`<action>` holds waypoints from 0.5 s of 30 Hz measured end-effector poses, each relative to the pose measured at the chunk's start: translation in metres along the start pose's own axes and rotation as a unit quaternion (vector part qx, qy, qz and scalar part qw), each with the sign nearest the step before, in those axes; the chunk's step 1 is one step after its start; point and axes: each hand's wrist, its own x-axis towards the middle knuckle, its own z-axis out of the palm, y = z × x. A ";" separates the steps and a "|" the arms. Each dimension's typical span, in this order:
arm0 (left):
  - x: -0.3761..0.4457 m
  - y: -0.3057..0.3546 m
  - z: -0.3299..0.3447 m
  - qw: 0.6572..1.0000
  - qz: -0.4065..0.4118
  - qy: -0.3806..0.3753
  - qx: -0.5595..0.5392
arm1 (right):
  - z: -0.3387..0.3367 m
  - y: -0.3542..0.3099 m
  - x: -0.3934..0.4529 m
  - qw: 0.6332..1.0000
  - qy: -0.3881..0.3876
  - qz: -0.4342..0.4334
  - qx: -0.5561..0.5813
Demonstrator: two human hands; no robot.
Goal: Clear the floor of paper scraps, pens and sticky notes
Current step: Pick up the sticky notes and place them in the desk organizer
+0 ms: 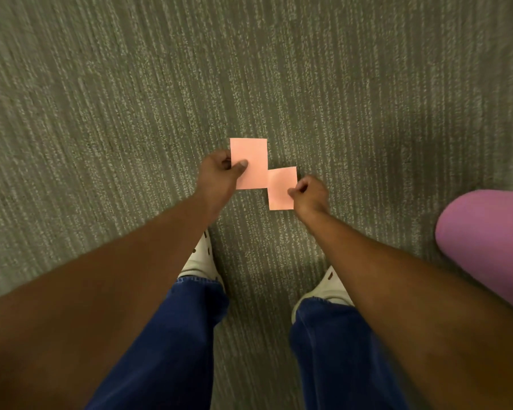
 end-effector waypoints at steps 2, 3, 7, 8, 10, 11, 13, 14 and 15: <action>-0.020 0.018 -0.002 1.000 -0.005 -0.019 -0.015 | -0.018 -0.009 -0.017 0.999 -0.021 0.014 0.042; -0.032 0.028 -0.004 0.999 -0.003 -0.029 -0.020 | -0.028 -0.014 -0.029 0.996 -0.041 0.026 0.079; -0.093 0.074 -0.009 0.997 0.016 -0.069 -0.034 | -0.082 -0.043 -0.089 0.963 -0.119 0.060 0.236; -0.109 0.088 -0.010 0.996 0.022 -0.075 -0.036 | -0.098 -0.052 -0.106 0.953 -0.131 0.059 0.265; -0.143 0.121 -0.010 0.996 0.041 -0.077 -0.035 | -0.134 -0.072 -0.143 0.936 -0.147 0.052 0.314; -0.160 0.139 -0.009 0.995 0.055 -0.076 -0.030 | -0.153 -0.084 -0.161 0.929 -0.152 0.045 0.335; -0.196 0.178 -0.004 0.994 0.080 -0.070 -0.019 | -0.193 -0.107 -0.195 0.916 -0.157 0.026 0.368; -0.214 0.198 -0.001 0.993 0.093 -0.066 -0.015 | -0.213 -0.119 -0.211 0.913 -0.156 0.015 0.377; -0.232 0.217 0.003 0.992 0.110 -0.061 -0.007 | -0.234 -0.130 -0.226 0.910 -0.154 0.004 0.384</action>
